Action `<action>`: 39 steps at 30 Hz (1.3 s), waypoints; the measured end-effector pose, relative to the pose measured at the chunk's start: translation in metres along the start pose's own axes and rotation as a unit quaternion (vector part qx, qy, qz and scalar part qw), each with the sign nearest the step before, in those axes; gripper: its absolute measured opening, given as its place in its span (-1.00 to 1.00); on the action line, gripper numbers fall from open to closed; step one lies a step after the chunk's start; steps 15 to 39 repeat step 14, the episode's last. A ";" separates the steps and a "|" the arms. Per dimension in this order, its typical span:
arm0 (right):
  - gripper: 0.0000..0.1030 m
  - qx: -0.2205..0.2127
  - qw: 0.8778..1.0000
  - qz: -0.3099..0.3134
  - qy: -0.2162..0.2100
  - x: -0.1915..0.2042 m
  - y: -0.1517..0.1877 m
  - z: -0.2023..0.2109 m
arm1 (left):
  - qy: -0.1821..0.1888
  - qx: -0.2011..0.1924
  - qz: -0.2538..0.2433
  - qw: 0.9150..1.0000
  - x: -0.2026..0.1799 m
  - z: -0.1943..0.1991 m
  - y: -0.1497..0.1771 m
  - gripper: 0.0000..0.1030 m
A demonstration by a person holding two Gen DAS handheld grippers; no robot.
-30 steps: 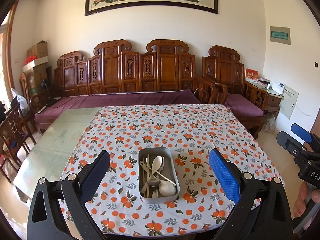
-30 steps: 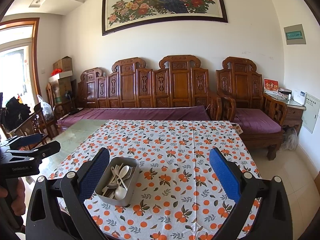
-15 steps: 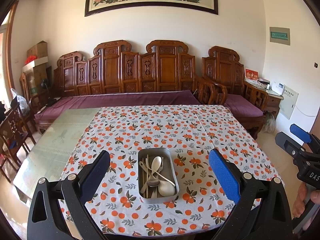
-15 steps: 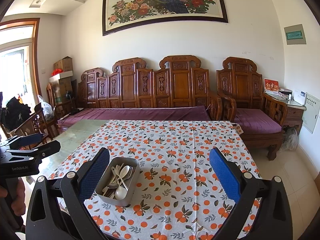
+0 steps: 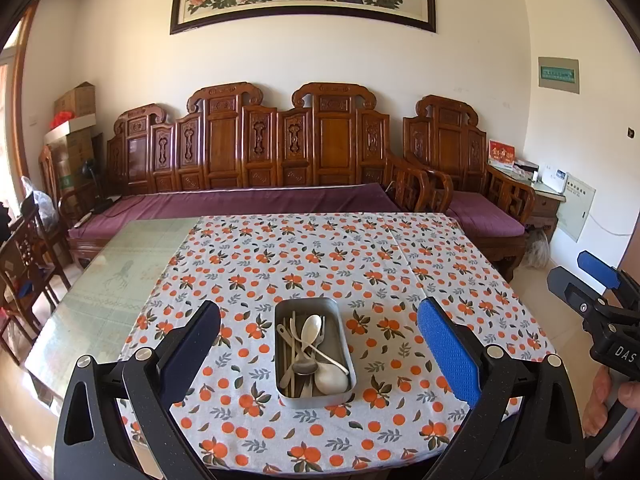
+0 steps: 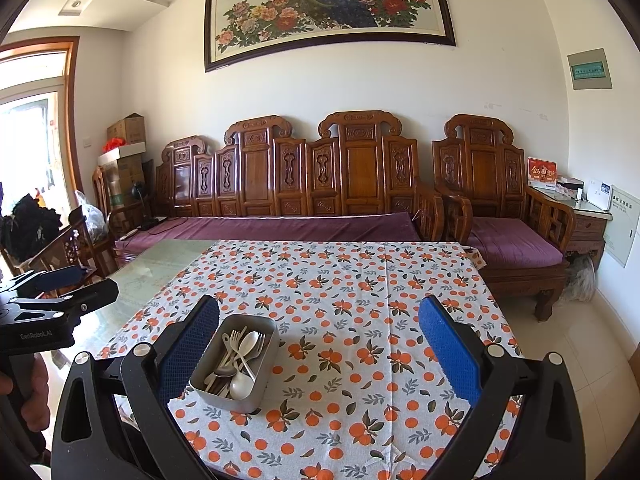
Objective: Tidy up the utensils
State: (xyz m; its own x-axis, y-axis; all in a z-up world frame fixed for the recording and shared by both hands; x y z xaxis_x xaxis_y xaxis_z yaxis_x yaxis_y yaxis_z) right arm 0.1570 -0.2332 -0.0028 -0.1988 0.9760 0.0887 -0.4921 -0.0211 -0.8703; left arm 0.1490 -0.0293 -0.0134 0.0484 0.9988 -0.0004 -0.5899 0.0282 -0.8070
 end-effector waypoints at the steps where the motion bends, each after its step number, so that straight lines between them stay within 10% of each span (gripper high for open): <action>1: 0.95 0.000 1.000 0.000 0.000 0.000 0.000 0.000 | 0.000 0.000 0.000 1.000 0.000 0.000 0.000 0.85; 39: 0.95 0.000 1.000 0.000 -0.001 0.000 0.002 0.000 | 0.003 -0.001 0.001 1.000 -0.005 0.003 -0.005 0.85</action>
Point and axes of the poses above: each gripper's, at about its wrist camera, not at the fingertips, and z roughly against the way its jaws point, x to its left, y to its underside, the point moved 7 cm from there along -z, roughly the way its jaws point, and after that the axes turned 5 degrees about x, right-handed, at the moved point
